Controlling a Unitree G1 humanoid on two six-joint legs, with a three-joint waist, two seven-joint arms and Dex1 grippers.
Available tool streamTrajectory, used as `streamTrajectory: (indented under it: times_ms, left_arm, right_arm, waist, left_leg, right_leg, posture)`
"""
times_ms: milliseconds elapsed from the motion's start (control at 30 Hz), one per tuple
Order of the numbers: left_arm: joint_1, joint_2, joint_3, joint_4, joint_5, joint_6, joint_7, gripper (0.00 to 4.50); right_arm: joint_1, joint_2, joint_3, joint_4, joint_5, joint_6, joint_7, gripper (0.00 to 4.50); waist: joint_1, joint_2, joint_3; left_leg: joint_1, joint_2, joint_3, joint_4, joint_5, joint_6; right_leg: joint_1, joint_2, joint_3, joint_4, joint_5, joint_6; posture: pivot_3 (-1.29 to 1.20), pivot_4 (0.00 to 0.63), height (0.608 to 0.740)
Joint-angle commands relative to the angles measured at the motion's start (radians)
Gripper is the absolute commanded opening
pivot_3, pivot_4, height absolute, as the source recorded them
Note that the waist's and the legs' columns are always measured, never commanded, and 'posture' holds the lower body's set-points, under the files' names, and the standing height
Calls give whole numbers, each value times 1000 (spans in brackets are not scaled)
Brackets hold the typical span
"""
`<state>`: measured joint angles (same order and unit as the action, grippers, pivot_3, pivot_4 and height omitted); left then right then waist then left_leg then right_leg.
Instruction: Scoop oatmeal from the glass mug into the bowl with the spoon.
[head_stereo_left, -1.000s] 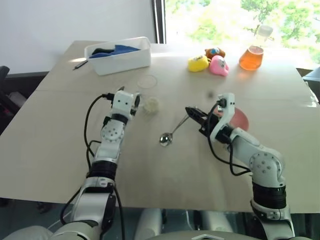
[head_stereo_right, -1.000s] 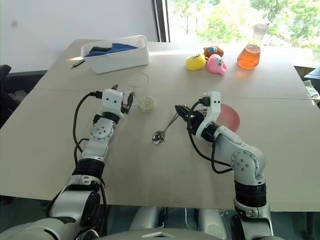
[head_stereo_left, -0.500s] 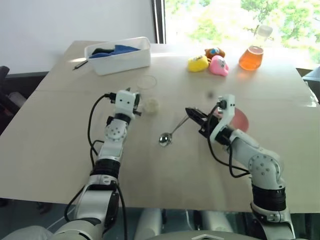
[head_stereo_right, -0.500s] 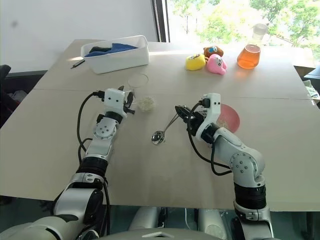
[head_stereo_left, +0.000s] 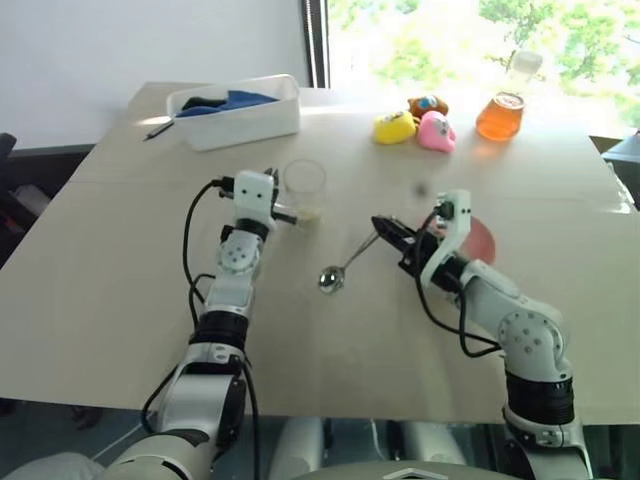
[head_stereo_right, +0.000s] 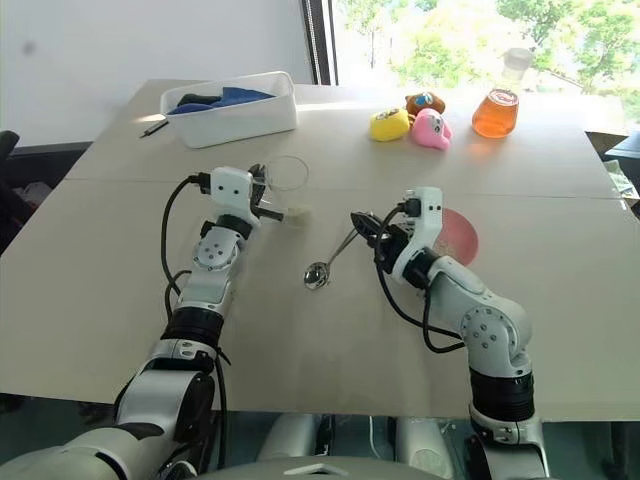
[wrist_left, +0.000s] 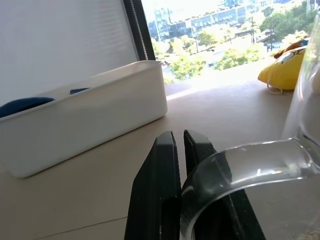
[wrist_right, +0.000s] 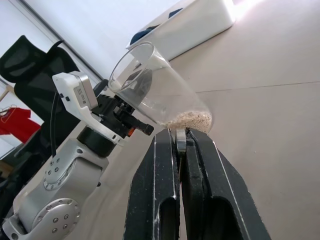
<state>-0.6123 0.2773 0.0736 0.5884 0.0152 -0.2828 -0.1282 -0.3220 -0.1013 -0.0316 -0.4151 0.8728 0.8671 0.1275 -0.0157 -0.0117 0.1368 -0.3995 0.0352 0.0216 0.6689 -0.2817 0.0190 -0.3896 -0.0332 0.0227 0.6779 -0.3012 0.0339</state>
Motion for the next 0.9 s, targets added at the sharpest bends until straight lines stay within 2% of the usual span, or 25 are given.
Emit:
streamTrajectory:
  times_ms: [33,167,433,533,733,900]
  left_arm:
    - [18,-1,3,-32,-5,13,-5,87]
    - [32,-13,2,-59,-30,38,-34,87]
    - [56,-38,-46,-226,-64,216,-132,87]
    - [52,-36,-72,-278,-56,280,-159,87]
    - [39,-32,-99,-321,-42,330,-181,87]
    - [41,-44,-96,-328,-47,314,-189,87]
  right_arm:
    - [-19,-10,-6,-41,7,-4,2,0]
    - [-94,-23,-38,-29,16,-8,-12,0]
    - [-475,-149,-162,52,63,1,-9,0]
    - [-556,-162,-166,61,90,15,-1,0]
    - [-563,-177,-121,42,91,34,31,0]
    - [-463,-270,-1,44,-74,-8,99,0]
  waist:
    - [1,0,0]
    - [1,0,0]
    - [4,0,1]
    - [3,0,1]
    - [3,0,1]
    - [5,0,1]
  left_leg:
    - [0,0,0,0,0,0]
    - [0,0,0,0,0,0]
    - [-1,-1,-1,1,0,0]
    - [-2,-1,-1,1,0,0]
    - [-4,-1,0,1,0,0]
    - [-9,-1,-2,2,0,0]
  right_leg:
    - [0,0,0,0,0,0]
    - [0,0,0,0,0,0]
    - [0,-1,-1,0,0,0]
    - [-1,-1,-1,0,0,0]
    - [-2,-2,0,0,0,0]
    - [-6,-2,0,0,0,0]
  posture:
    - [0,150,740]
    - [0,150,740]
    - [0,150,740]
    - [0,150,740]
    - [0,150,740]
    - [0,150,740]
